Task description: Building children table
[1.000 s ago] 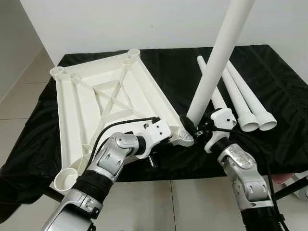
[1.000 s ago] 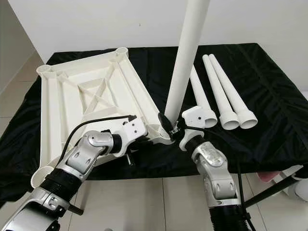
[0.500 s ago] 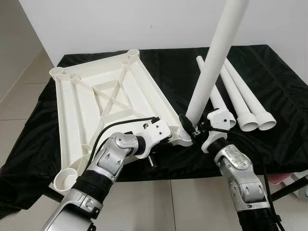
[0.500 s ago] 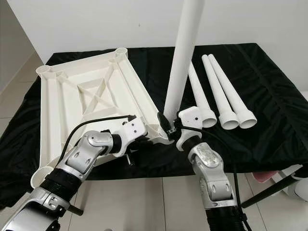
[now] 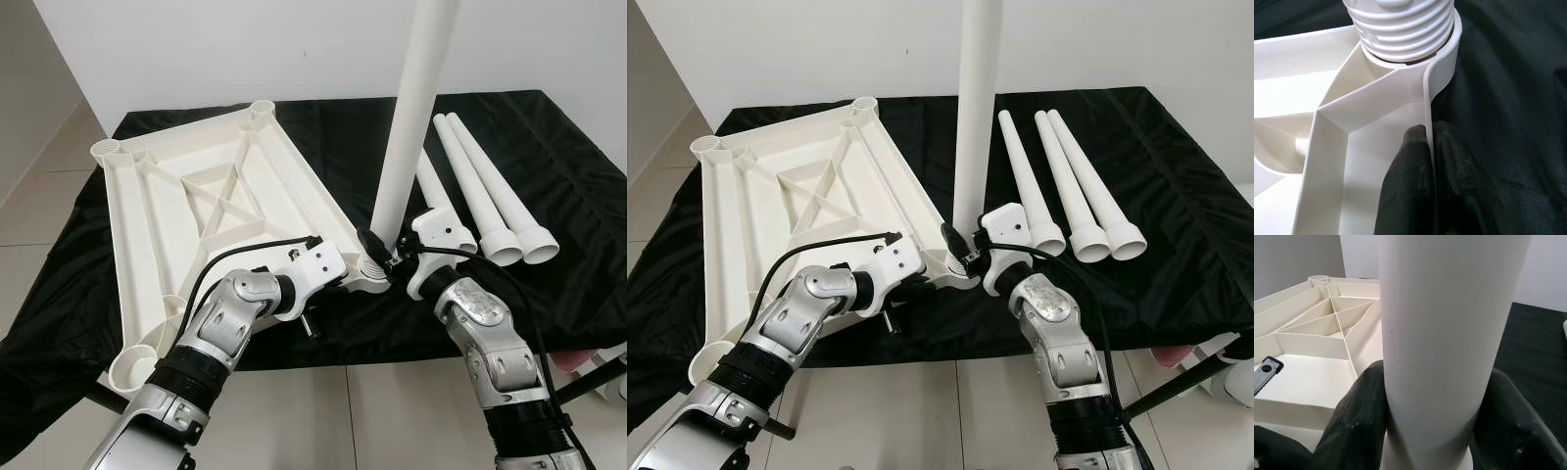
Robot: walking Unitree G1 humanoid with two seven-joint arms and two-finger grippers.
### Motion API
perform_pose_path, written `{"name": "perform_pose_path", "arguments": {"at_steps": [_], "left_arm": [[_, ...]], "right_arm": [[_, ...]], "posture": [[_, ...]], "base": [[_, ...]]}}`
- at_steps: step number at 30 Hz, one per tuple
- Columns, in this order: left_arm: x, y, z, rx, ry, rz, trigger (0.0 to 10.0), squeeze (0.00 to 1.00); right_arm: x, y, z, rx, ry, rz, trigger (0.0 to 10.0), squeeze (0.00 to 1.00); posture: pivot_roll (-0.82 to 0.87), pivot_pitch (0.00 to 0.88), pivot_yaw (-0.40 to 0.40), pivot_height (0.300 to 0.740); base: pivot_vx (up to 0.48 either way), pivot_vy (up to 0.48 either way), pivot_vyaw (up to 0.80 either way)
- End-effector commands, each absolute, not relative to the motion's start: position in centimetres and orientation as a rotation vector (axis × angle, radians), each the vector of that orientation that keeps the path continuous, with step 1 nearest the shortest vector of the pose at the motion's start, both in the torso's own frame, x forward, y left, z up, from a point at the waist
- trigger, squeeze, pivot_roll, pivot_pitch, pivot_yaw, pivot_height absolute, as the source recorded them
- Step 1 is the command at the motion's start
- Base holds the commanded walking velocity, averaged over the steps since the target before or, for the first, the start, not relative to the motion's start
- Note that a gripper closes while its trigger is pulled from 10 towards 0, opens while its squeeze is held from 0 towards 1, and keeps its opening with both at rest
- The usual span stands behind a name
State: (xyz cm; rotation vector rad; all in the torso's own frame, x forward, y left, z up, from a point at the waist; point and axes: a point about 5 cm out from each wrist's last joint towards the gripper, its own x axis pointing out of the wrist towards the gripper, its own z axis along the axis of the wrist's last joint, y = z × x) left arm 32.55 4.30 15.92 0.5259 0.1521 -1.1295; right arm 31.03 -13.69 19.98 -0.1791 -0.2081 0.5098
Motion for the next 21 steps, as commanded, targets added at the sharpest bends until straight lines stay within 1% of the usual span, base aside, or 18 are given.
{"name": "perform_pose_path", "arguments": {"at_steps": [1,9,21], "left_arm": [[32.9,4.2,17.1,0.527,0.064,-1.048,10.0,0.00],[32.9,4.2,17.1,0.526,0.063,-1.049,10.0,0.00],[32.9,4.0,17.1,0.524,0.059,-1.055,10.0,0.00]], "right_arm": [[31.3,-13.9,18.5,-0.183,-0.116,0.514,10.0,0.00],[31.1,-14.7,18.7,-0.171,-0.082,0.521,10.0,0.00],[30.7,-15.1,18.9,-0.164,-0.067,0.530,10.0,0.00]], "posture": [[-0.12,0.124,0.079,0.740],[-0.12,0.121,0.077,0.740],[-0.12,0.120,0.081,0.740]], "base": [[0.000,0.000,0.00],[0.000,0.000,0.00],[0.000,0.000,0.00]]}}
